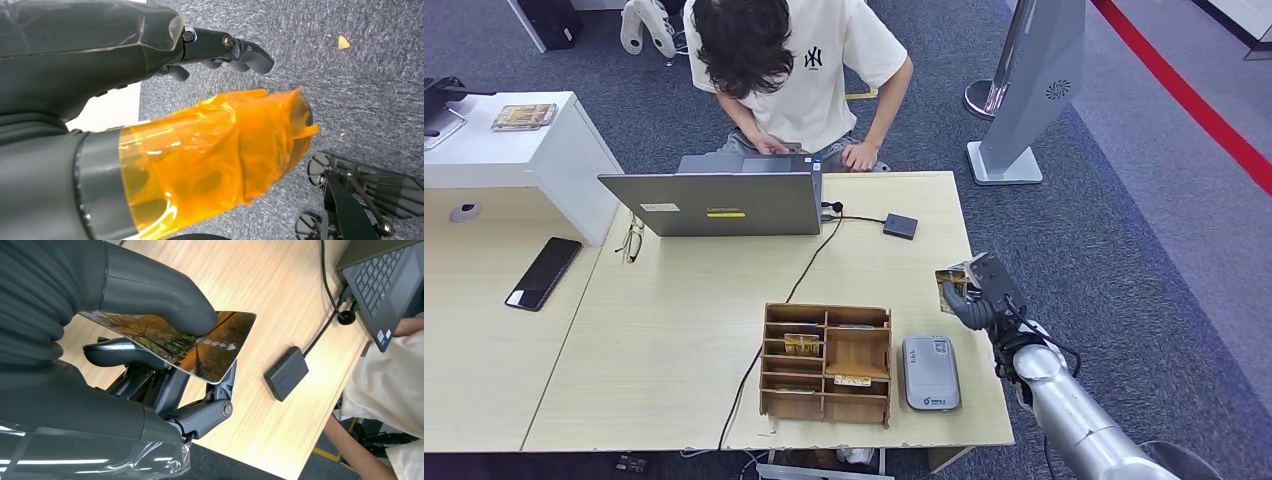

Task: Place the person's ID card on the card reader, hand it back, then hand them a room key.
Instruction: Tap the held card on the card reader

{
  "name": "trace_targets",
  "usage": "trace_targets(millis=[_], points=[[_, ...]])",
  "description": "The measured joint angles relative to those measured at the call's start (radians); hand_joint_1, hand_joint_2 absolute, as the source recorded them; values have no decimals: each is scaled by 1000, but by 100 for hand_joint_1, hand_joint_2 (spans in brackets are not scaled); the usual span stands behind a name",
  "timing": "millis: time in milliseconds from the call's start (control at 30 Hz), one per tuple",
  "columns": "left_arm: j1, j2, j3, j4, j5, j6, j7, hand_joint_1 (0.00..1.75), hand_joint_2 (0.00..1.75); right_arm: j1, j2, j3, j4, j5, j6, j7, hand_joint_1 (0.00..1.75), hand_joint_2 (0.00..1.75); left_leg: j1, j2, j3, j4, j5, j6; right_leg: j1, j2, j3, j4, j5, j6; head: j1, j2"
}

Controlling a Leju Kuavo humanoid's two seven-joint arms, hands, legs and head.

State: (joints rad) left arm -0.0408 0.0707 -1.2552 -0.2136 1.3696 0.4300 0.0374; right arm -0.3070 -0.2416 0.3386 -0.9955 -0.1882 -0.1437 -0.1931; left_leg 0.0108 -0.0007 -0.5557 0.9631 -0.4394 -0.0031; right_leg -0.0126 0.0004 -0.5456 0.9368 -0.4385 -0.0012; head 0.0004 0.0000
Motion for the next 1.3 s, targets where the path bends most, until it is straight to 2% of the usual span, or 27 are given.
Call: trace_targets(millis=[367,733,1300], points=[[2,-4,10,0,10,-2,3,0,0,21,-17,8,-8,-56,33,32,175,175,0,0,0,0,0,0,0,0,0,0,0,0,0,0],[3,-5,22,0,21,-1,3,0,0,87,-45,28,-136,-82,53,49,175,175,0,0,0,0,0,0,0,0,0,0,-1,0,0,0],[5,-10,27,0,32,0,3,0,0,177,-124,62,-306,-99,57,118,175,175,0,0,0,0,-1,0,0,0,0,0,-1,1,0,0]])
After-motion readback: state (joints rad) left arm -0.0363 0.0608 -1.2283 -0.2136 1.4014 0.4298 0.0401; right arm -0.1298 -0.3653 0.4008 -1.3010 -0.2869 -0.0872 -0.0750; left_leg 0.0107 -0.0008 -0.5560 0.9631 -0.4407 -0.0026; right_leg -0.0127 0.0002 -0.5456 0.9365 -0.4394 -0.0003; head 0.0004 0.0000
